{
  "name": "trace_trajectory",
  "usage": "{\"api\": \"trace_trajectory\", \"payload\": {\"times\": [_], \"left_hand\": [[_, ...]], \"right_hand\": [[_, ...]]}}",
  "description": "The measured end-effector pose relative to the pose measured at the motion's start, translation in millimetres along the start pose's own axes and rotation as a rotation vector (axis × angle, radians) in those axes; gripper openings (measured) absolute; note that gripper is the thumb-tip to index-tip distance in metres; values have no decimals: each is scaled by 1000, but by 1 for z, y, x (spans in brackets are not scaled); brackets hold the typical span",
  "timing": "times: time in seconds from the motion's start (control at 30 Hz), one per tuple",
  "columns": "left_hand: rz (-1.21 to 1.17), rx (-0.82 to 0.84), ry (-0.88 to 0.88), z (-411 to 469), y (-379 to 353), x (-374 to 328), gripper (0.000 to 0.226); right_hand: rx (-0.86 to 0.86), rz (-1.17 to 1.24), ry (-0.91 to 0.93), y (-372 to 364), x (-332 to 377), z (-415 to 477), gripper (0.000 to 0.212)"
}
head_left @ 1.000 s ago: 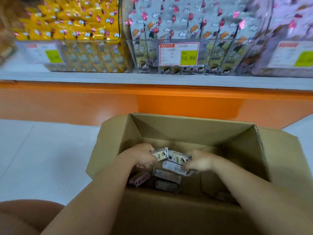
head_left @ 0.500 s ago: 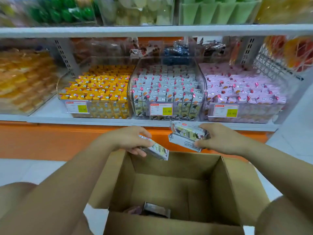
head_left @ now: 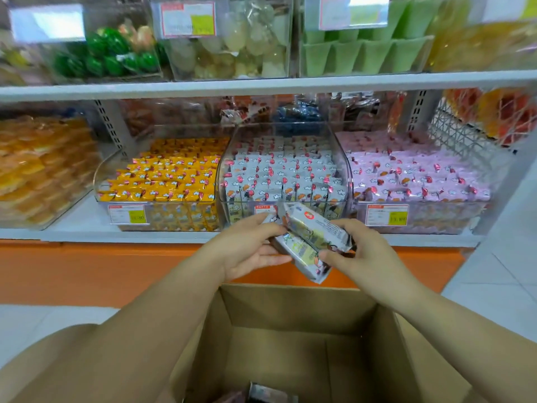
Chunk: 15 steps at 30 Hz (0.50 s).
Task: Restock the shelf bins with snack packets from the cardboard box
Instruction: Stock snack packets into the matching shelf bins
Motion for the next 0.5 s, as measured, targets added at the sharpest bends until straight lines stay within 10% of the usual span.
{"api": "trace_trajectory", "payload": {"times": [0.33,0.5], "left_hand": [[-276,96,-68,-9,6,-6,27],[-226,138,-108,-19,20,-15,58]], "right_hand": [[-51,-104,310,-2,17,-1,53],[-110,-226,572,-4,27,-11,42]]}}
Point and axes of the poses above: each hand's wrist, its own z-axis towards the middle knuckle, its own y-axis out of the back of the hand, x = y × z, the point moved 5 cm from there along z, towards the middle knuckle, and after that the axes turned 2 degrees about x, right-handed, at the moved point
